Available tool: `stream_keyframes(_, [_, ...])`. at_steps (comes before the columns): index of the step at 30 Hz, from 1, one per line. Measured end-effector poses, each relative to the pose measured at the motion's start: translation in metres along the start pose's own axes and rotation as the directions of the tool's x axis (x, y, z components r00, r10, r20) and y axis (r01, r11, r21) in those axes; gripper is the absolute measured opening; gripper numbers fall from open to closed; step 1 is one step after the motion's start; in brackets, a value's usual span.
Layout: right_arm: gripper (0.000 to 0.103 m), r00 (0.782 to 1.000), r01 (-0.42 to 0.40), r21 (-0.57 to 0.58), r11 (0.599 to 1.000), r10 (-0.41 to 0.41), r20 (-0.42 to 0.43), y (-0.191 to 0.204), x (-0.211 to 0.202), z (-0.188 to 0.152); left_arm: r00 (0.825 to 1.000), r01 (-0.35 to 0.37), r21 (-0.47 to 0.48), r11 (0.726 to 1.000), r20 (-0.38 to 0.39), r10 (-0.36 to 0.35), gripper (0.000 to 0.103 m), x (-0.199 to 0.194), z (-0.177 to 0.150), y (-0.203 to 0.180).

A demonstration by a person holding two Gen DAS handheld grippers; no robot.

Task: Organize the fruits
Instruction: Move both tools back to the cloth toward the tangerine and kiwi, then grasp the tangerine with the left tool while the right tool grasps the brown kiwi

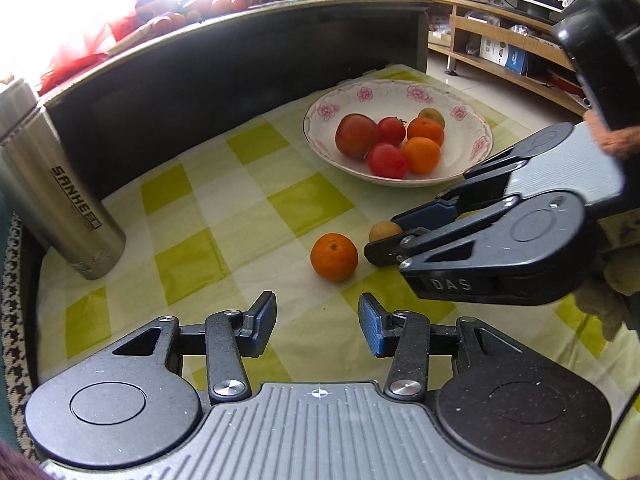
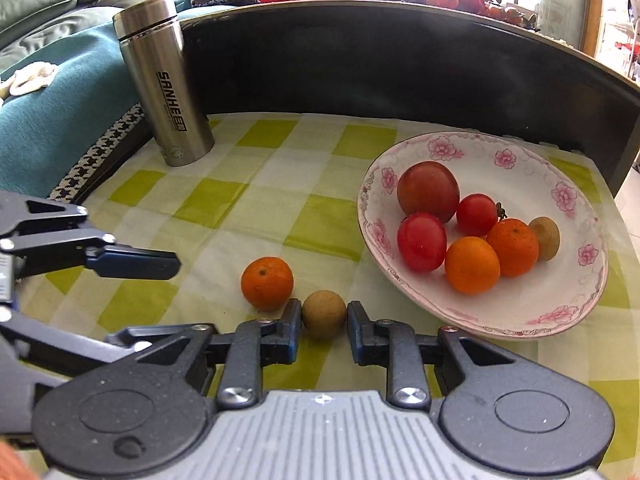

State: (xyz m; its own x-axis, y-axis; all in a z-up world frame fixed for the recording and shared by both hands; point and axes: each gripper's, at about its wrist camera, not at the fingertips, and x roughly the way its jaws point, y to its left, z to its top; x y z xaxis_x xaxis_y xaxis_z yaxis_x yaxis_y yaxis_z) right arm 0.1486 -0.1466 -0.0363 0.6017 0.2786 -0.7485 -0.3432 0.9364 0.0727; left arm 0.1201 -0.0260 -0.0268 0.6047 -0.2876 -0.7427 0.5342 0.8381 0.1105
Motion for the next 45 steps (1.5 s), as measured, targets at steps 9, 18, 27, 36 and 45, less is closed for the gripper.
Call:
stream_keyframes(9, [0.030, 0.999, 0.030, 0.060, 0.998, -0.028, -0.031, -0.021, -0.022, -0.016, 1.000, 0.005, 0.021, 1.000, 0.022, -0.006, 0.053, 0.020, 0.012, -0.009])
stream_keyframes(18, [0.030, 0.999, 0.011, 0.096, 0.995, -0.007, -0.040, -0.032, -0.040, -0.029, 0.999, 0.004, -0.021, 1.000, 0.035, -0.004, 0.050, 0.037, 0.020, -0.014])
stream_keyframes(27, [0.030, 0.999, 0.015, 0.095, 0.995, -0.011, -0.039, -0.031, -0.039, -0.030, 0.999, 0.007, -0.038, 0.999, 0.038, -0.006, 0.038, 0.035, 0.018, -0.015])
stream_keyframes(36, [0.030, 0.999, 0.018, 0.070, 0.997, -0.015, -0.047, -0.028, -0.043, -0.033, 0.999, 0.043, -0.020, 0.999, -0.002, -0.043, 0.037, 0.017, 0.004, -0.024])
stream_keyframes(45, [0.030, 0.996, 0.028, 0.010, 1.000, -0.028, -0.084, -0.019, -0.070, -0.063, 0.994, 0.104, 0.079, 0.991, -0.049, -0.100, 0.038, -0.023, -0.033, -0.060])
